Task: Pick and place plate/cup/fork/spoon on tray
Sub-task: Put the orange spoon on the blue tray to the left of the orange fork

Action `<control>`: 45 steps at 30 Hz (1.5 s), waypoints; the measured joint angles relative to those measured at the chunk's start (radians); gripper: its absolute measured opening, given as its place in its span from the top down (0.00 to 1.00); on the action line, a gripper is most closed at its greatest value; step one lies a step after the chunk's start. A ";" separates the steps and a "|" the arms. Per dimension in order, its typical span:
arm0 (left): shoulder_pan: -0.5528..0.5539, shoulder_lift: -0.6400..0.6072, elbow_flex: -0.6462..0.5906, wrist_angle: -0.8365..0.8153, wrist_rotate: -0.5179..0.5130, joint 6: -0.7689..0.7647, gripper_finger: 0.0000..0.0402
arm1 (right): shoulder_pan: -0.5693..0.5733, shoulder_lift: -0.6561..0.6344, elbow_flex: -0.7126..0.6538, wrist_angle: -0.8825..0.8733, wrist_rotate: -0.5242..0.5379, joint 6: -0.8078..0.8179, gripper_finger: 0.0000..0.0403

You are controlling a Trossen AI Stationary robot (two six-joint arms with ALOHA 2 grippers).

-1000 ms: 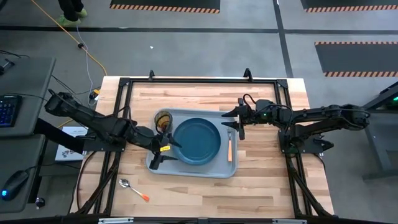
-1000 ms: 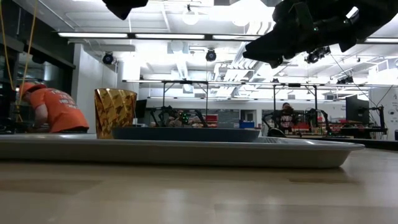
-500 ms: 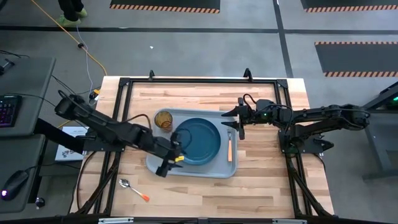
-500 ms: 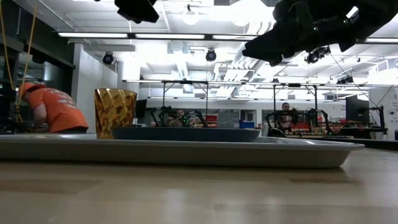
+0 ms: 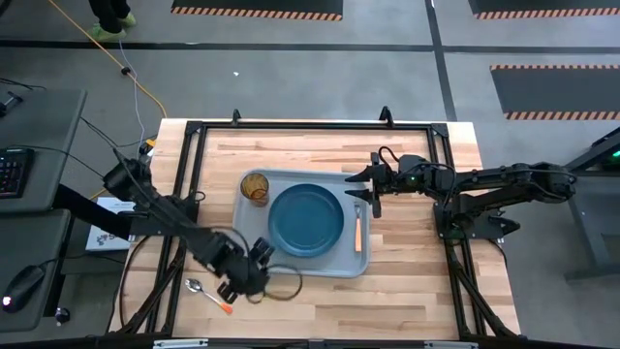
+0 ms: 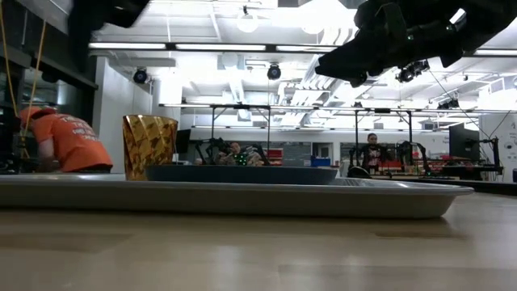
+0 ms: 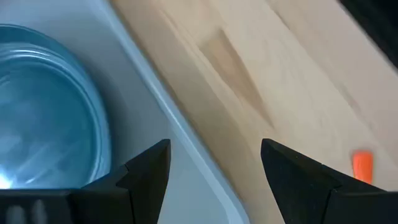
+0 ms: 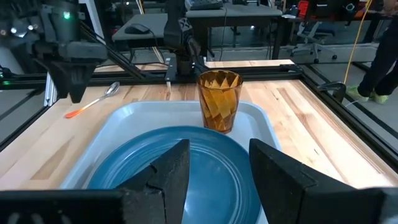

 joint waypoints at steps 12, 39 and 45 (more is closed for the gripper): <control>-0.185 0.075 0.016 -0.098 0.094 -0.443 0.40 | 0.000 0.000 0.000 0.001 0.000 0.000 0.61; -0.394 0.225 -0.131 -0.136 0.227 -0.781 0.40 | 0.000 0.000 0.000 0.001 0.000 0.004 0.61; -0.393 0.218 -0.180 -0.090 0.263 -0.773 0.53 | 0.000 0.000 0.000 -0.001 0.000 0.004 0.61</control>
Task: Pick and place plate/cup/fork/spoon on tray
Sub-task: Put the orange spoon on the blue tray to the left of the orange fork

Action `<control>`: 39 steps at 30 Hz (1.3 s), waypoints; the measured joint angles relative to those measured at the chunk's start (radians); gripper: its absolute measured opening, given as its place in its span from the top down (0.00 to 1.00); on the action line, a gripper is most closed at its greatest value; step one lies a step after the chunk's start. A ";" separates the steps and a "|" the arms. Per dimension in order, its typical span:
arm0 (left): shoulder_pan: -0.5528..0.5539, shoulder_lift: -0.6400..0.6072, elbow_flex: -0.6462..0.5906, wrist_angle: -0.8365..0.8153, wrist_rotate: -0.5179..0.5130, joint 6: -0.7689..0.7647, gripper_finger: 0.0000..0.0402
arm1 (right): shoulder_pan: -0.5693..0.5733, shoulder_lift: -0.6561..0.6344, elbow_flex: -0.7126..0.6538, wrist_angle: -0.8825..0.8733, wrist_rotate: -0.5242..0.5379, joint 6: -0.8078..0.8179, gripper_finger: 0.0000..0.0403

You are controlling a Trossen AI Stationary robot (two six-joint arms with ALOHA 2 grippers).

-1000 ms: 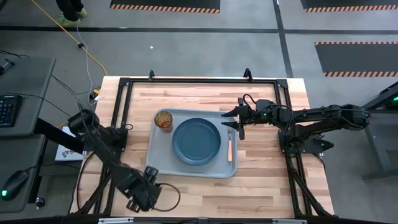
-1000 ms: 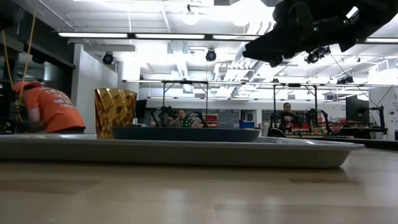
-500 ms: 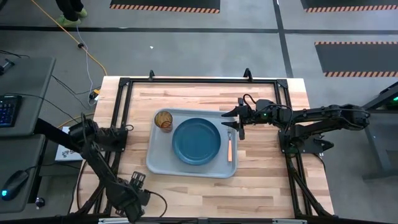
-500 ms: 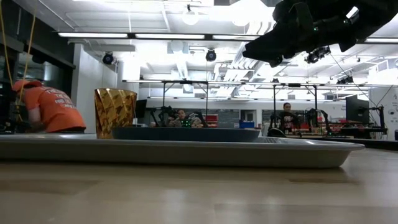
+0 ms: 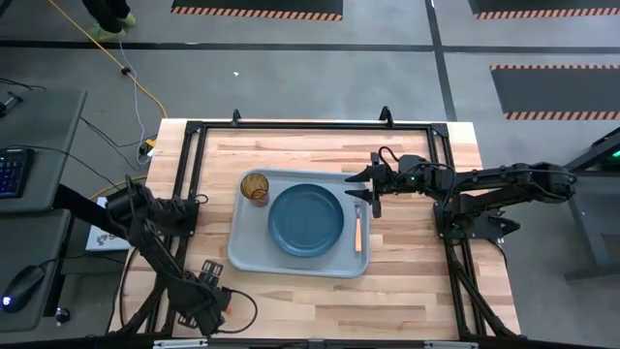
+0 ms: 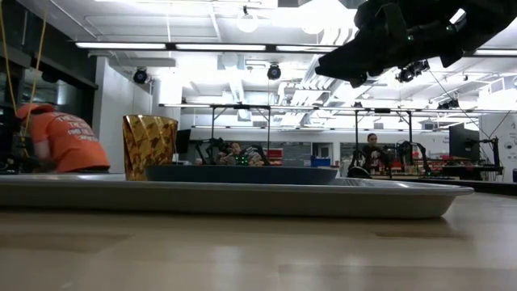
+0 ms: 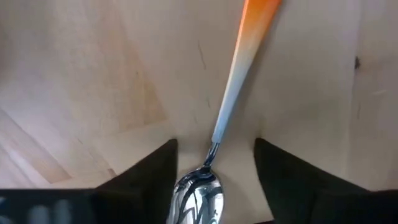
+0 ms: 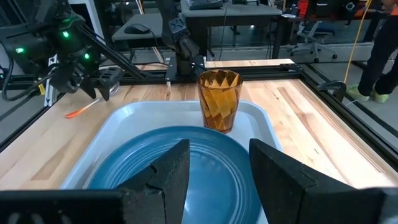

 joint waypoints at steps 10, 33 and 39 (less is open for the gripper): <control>0.078 -0.007 -0.017 0.006 0.046 0.052 0.98 | 0.000 0.000 0.000 -0.013 0.000 0.028 0.61; 0.379 -0.400 0.232 0.128 -0.628 0.355 1.00 | 0.015 0.000 0.000 0.014 -0.125 0.076 0.61; 0.608 -0.399 0.216 0.423 -0.682 0.742 1.00 | 0.062 0.000 0.000 0.088 -0.130 0.070 0.61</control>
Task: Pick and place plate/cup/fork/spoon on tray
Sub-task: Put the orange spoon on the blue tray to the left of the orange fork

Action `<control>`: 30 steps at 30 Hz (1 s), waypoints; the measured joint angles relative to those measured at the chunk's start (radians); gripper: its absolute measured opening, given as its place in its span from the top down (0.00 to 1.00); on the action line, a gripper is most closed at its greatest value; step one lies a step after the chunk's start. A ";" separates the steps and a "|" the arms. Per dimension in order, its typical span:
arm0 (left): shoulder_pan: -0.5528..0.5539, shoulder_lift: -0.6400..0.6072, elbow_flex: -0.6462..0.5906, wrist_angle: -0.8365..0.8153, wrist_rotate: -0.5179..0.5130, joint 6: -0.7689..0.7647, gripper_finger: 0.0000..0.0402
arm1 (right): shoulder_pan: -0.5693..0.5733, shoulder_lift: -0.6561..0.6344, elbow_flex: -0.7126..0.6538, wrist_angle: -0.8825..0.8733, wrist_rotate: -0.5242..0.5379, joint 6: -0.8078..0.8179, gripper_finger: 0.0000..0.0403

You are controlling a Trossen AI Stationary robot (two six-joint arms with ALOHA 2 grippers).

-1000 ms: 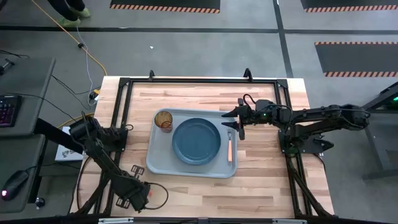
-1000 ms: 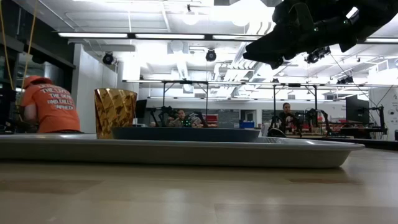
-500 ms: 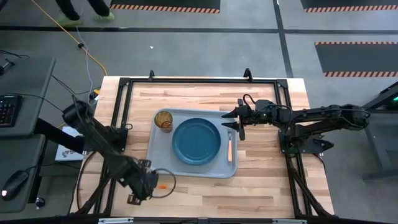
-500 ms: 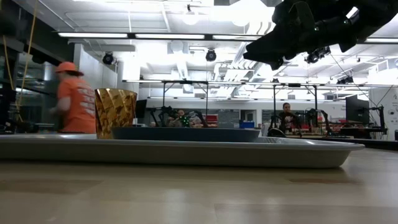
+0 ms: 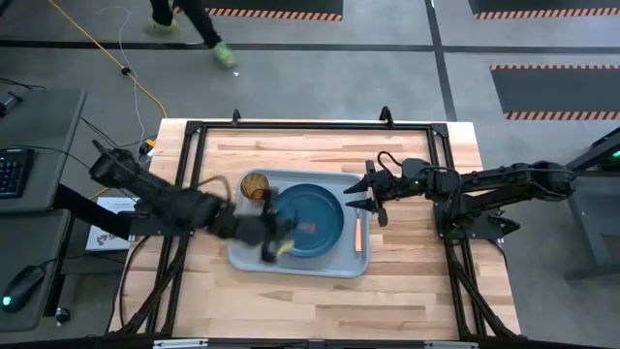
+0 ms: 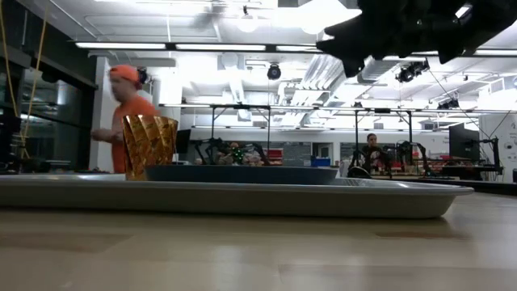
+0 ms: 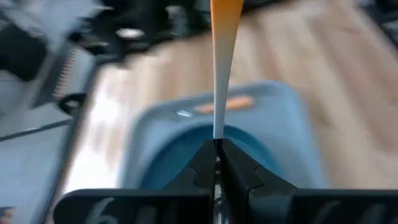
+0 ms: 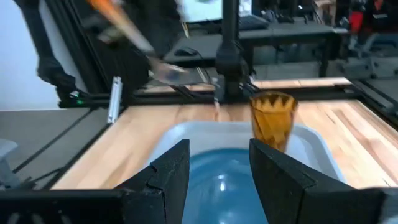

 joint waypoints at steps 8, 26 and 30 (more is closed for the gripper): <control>0.347 0.059 -0.210 0.518 0.074 0.082 1.00 | 0.073 0.000 0.000 0.039 0.182 -0.025 0.61; 0.460 0.322 -0.356 1.283 0.081 0.113 1.00 | 0.110 0.001 0.000 0.090 0.575 -0.113 0.61; 0.462 0.322 -0.356 1.283 0.071 0.135 1.00 | 0.109 0.001 0.000 0.110 0.576 -0.124 0.61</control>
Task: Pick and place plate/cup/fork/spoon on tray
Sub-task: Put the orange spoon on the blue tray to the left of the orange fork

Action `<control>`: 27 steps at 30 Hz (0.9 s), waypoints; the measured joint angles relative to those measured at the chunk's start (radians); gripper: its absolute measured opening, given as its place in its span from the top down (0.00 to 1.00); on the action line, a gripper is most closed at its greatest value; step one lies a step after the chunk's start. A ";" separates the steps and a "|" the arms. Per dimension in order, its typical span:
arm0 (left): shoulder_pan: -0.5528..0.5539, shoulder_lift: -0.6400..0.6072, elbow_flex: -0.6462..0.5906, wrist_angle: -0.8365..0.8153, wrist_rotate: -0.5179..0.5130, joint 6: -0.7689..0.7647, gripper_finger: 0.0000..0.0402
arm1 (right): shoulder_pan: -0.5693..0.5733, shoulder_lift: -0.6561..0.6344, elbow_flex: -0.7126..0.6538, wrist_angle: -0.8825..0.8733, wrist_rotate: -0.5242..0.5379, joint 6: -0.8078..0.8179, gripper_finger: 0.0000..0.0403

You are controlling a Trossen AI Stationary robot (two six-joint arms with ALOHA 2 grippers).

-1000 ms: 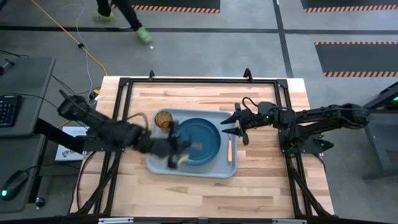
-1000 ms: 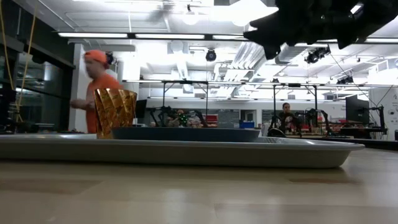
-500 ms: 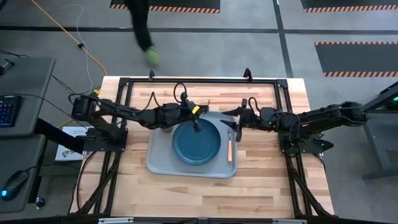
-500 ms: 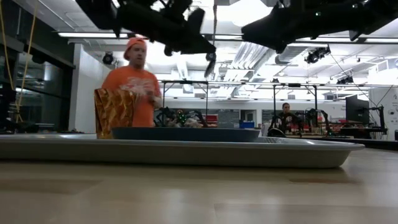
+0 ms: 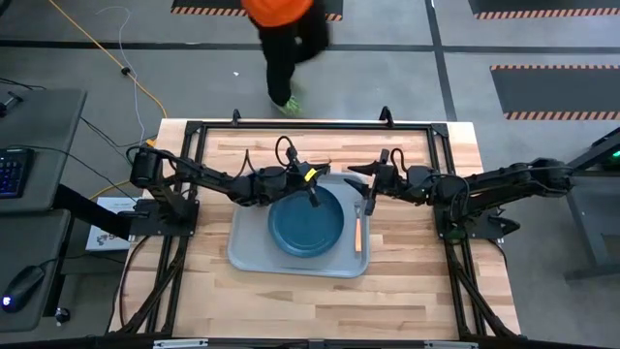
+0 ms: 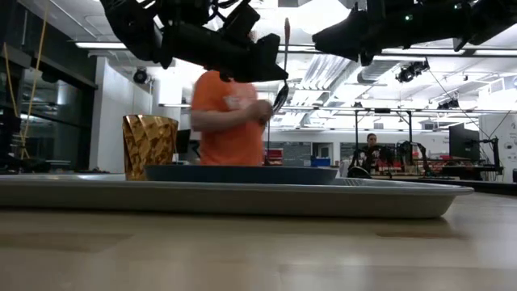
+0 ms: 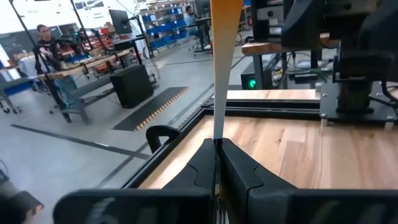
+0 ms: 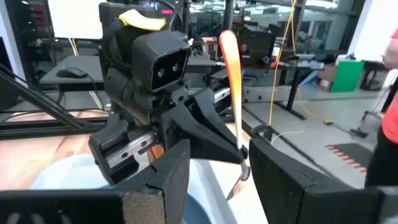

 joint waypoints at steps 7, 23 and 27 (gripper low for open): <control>0.016 0.000 0.000 0.000 0.004 0.007 1.00 | 0.000 0.000 0.000 0.036 0.000 -0.059 0.61; 0.016 -0.002 0.028 -0.009 0.027 0.006 1.00 | 0.000 0.000 0.000 0.039 0.049 -0.011 0.61; 0.014 -0.002 0.029 -0.010 0.026 0.007 1.00 | 0.000 0.000 0.000 0.040 0.052 -0.010 0.61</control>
